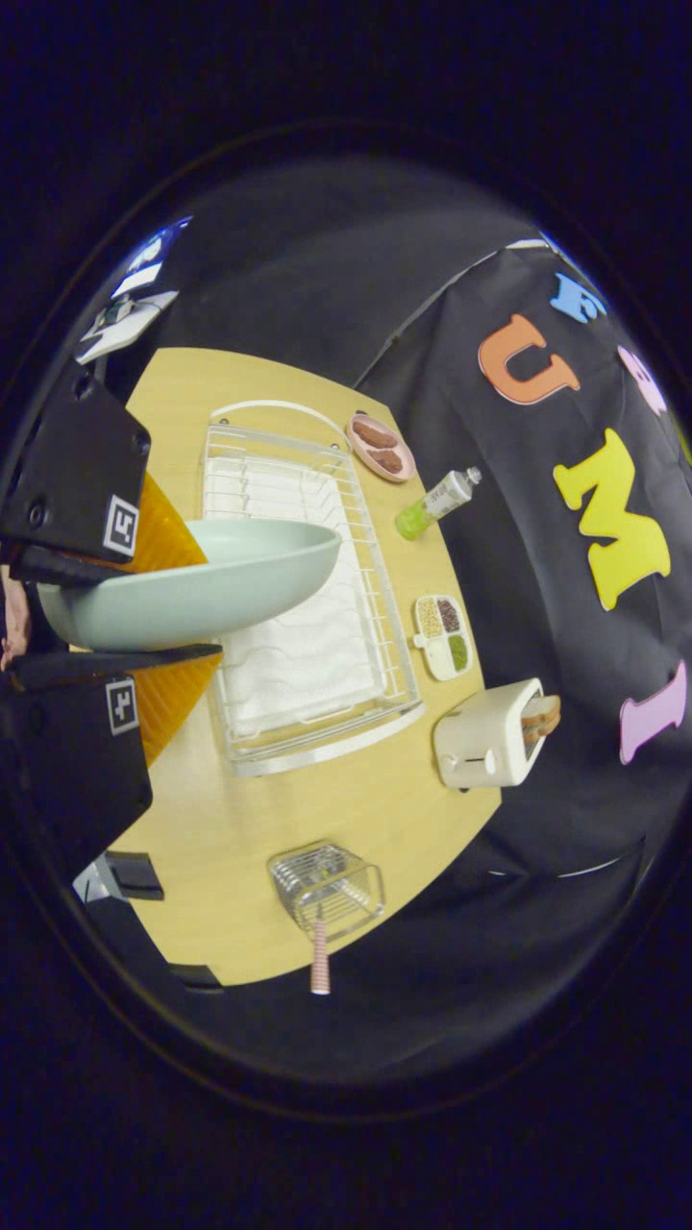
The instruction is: Take the plate from the dish rack, then take the spoon from the basket and place it into the plate.
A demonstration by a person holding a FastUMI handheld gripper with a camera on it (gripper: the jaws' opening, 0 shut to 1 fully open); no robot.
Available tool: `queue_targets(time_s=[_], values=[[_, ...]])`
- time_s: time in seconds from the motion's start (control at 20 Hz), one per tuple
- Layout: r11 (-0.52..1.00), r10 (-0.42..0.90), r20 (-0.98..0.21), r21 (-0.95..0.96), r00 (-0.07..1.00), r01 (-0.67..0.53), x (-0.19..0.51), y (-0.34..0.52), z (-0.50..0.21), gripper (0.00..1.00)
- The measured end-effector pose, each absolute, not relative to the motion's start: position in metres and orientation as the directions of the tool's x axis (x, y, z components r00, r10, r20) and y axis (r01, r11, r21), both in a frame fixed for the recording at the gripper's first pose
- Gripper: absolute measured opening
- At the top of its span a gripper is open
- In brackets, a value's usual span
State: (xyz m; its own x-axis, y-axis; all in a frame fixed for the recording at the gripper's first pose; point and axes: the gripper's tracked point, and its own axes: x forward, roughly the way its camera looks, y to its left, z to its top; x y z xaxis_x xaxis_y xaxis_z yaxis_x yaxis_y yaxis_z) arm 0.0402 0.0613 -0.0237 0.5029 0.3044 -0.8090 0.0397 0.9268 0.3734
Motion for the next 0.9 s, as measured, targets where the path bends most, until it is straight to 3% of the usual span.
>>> queue_targets(time_s=[0.45, 0.8, 0.9], values=[[0.822, 0.433, -0.799, 0.540, 0.418, 0.180, -0.004, 0.054, -0.122, 0.33], [0.760, 0.517, -0.769, 0.614, 0.376, 0.210, -0.007, 0.069, -0.145, 0.33], [0.752, 0.520, -0.764, 0.621, 0.382, 0.218, -0.002, 0.067, -0.146, 0.38]])
